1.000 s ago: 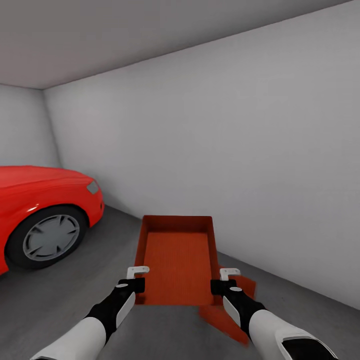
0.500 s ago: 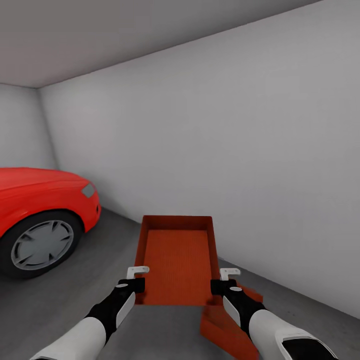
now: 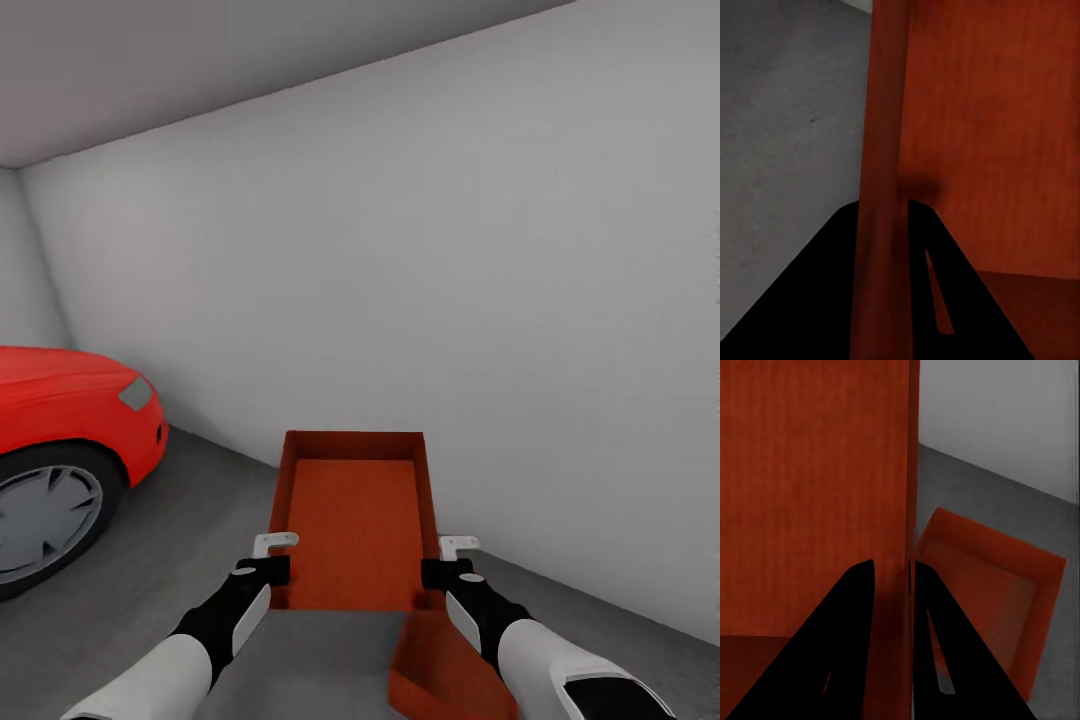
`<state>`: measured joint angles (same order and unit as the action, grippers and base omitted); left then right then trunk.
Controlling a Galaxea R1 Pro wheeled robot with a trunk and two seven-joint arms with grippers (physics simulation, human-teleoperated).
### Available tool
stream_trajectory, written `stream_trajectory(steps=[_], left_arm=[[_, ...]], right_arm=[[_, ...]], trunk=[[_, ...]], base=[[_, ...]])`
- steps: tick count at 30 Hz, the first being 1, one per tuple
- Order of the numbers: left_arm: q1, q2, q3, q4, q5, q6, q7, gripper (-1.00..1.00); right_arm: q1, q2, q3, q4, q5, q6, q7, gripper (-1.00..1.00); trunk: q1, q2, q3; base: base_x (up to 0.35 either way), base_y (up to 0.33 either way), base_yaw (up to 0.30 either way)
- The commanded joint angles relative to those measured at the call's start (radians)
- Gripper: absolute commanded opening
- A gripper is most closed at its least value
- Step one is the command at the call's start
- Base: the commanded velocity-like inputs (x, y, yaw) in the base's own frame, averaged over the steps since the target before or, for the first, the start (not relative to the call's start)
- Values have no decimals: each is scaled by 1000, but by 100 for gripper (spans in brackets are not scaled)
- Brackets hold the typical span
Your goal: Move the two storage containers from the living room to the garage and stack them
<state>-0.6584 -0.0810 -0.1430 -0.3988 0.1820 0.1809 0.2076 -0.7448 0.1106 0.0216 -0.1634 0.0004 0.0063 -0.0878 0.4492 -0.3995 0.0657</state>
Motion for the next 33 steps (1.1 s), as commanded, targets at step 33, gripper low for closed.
stream_trajectory(steps=[33], left_arm=[[0,1,0,0,10,6,9,-100]], right_arm=[[-1,0,-20,-4,13,0,-10,-100]], trunk=[[1,-1,0]], base=[[213,0,-279]])
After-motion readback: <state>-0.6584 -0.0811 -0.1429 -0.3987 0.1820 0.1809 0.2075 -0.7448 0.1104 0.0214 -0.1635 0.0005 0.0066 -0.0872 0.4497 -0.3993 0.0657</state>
